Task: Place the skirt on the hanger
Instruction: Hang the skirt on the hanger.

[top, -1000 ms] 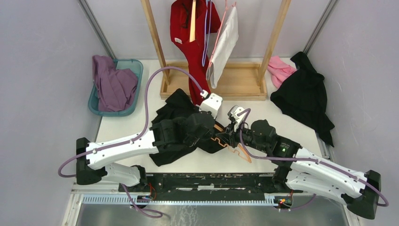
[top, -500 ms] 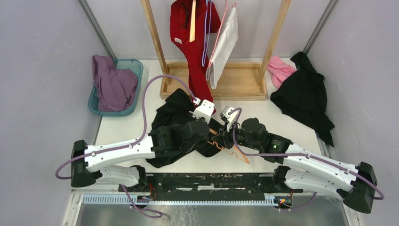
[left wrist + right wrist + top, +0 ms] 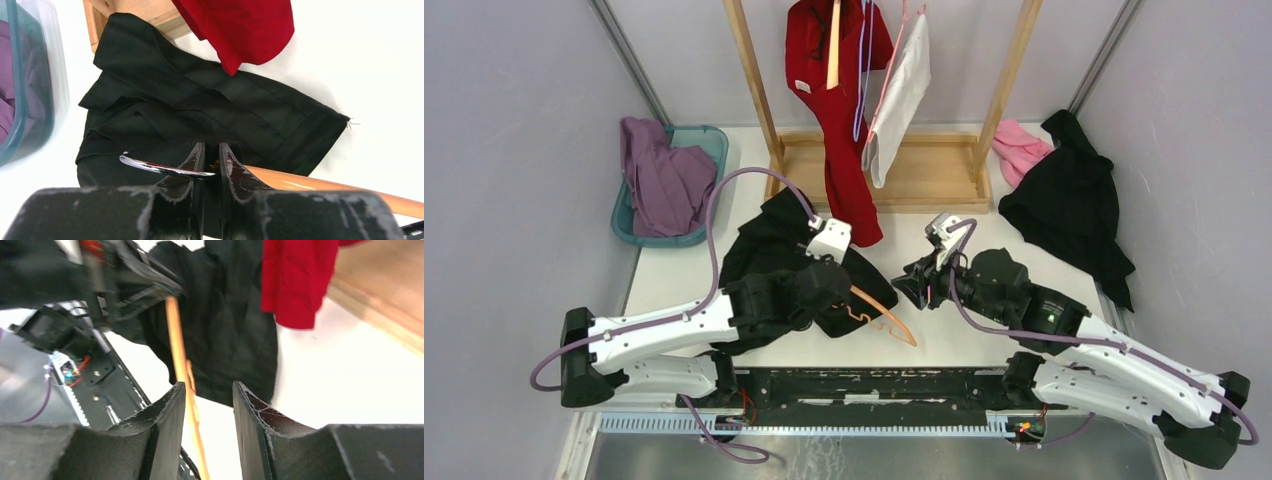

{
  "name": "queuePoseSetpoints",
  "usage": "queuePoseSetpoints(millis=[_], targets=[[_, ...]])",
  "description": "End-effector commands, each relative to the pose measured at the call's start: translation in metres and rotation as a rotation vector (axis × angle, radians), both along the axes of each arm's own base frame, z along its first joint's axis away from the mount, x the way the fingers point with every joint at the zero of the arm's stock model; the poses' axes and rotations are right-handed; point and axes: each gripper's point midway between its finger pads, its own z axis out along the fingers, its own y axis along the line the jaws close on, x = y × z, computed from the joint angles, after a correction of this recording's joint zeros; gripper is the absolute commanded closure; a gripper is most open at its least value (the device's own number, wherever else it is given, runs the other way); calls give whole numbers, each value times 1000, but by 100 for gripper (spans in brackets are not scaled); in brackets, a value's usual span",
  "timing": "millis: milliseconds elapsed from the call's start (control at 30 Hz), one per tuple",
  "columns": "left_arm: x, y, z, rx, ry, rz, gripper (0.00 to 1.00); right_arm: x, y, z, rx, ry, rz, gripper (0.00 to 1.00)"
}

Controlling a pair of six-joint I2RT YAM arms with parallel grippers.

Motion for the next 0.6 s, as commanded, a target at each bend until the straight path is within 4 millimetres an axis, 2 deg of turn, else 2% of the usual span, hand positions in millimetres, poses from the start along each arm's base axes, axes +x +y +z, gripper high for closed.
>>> queuePoseSetpoints(millis=[0, 133, 233, 467, 567], targets=[[3, 11, 25, -121, -55, 68, 97, 13, -21, -46, -158, 125, -159, 55], [2, 15, 32, -144, -65, 66, 97, 13, -22, -92, -191, 228, -196, 56], [1, 16, 34, -152, -65, 62, 97, 16, -28, -116, -169, 298, -233, 56], [1, 17, 37, -164, -69, 61, 97, 19, -17, -163, -55, 455, -170, 56], [0, 17, 38, -168, -70, 60, 97, 20, -2, -169, -24, 462, -114, 56]])
